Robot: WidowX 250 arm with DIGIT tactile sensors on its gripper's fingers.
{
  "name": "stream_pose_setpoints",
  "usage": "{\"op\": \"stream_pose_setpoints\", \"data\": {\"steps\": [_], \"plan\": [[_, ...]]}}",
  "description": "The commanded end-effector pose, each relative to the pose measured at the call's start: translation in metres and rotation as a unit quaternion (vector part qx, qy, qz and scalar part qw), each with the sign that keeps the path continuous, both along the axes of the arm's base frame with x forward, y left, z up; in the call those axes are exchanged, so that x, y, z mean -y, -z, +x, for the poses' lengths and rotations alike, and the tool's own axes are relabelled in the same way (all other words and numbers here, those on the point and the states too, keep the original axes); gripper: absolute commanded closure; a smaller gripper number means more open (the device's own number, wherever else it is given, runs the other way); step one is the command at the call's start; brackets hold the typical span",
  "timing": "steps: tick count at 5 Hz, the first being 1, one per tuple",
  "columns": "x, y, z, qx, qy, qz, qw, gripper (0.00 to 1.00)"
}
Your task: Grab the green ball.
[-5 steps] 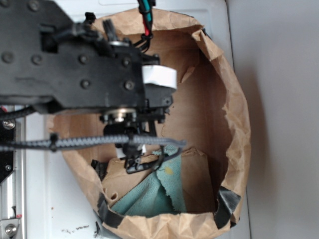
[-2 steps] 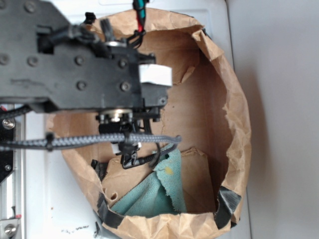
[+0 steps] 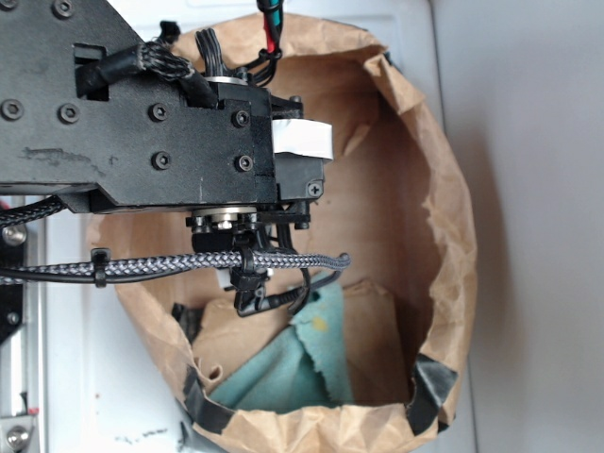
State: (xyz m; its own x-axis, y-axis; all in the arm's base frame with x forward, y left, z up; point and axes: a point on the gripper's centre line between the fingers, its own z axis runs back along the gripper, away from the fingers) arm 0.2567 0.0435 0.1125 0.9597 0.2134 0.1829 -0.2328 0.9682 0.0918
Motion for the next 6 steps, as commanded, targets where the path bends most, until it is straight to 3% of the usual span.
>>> {"op": "stream_pose_setpoints", "data": {"steps": [1,3,5,6], "plan": [[-0.002,-0.014,0.009,0.024,-0.004,0.003,1.0,0.0],[-0.002,-0.014,0.009,0.024,-0.004,0.003,1.0,0.0],[-0.005,0.0,0.021,0.032,-0.014,-0.014,0.999,0.0],[-0.005,0.011,0.023,0.044,-0.011,-0.005,0.999,0.0]]}}
